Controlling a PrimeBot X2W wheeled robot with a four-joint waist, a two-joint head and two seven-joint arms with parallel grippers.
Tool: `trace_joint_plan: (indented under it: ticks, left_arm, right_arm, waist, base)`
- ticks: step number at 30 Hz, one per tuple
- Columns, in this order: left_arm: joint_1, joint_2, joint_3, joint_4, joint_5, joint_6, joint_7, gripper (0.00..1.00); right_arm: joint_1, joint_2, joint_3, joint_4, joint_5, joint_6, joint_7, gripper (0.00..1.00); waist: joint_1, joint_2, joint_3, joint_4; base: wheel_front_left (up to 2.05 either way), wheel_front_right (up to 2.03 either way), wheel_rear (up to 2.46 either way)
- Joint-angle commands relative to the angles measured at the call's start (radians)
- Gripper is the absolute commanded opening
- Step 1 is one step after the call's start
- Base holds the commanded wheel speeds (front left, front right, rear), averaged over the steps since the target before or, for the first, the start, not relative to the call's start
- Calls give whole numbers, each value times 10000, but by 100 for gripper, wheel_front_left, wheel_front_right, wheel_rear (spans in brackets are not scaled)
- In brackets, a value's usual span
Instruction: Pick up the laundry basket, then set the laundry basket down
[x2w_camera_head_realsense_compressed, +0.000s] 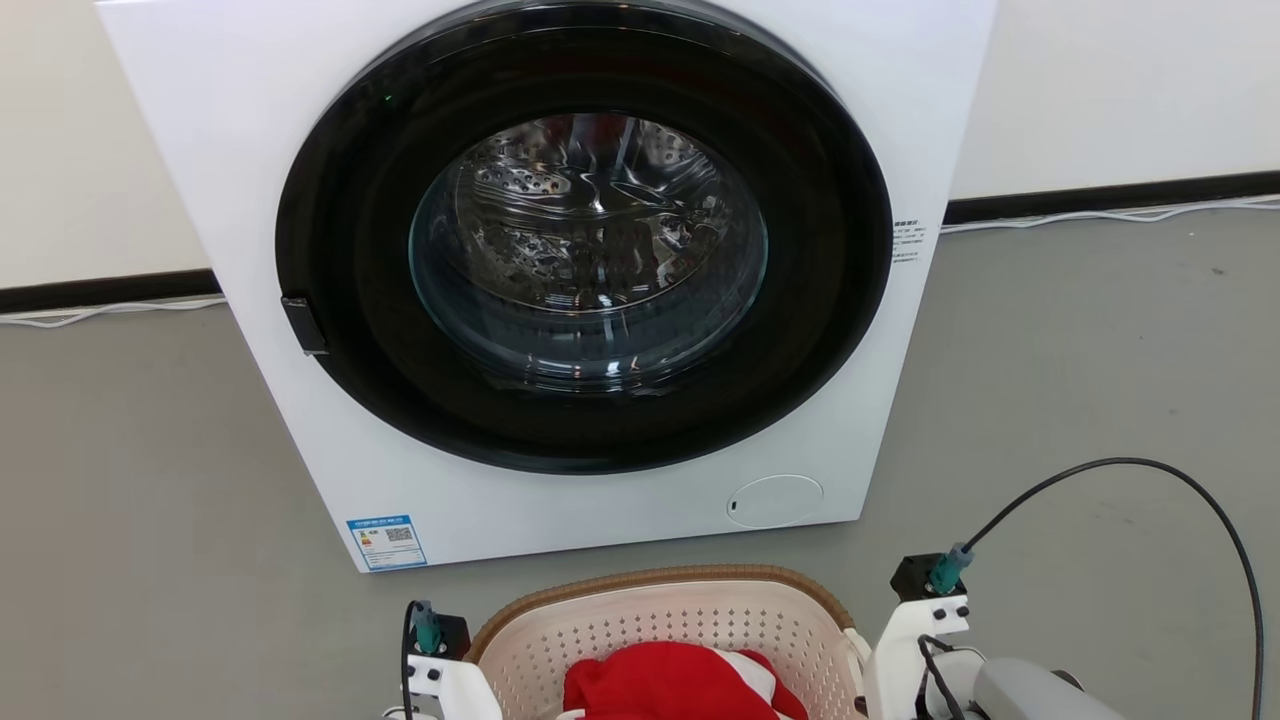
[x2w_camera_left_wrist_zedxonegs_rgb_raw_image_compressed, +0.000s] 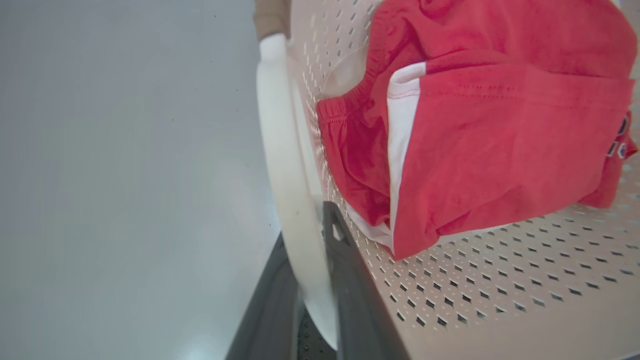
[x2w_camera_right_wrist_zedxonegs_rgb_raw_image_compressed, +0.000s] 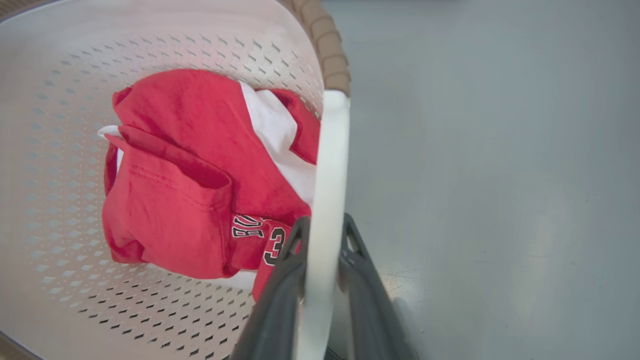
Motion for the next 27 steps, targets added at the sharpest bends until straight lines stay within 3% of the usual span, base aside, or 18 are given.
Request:
trace_joint_plan:
  ticks: [1,27]
  left_arm:
    - [-251,88,113,-258,-7,-98,-39,0]
    - [-441,88,-331,-27,-539,116,-214,0]
  right_arm:
    - [-222,179,155,-243,53,75,-46,0]
    - [-420,101,909,-116,734,75,-274,0]
  waist:
    - [0,-1,5,21]
    - [0,-1,57,114]
  base:
    - [0,0,0]
    - [0,0,0]
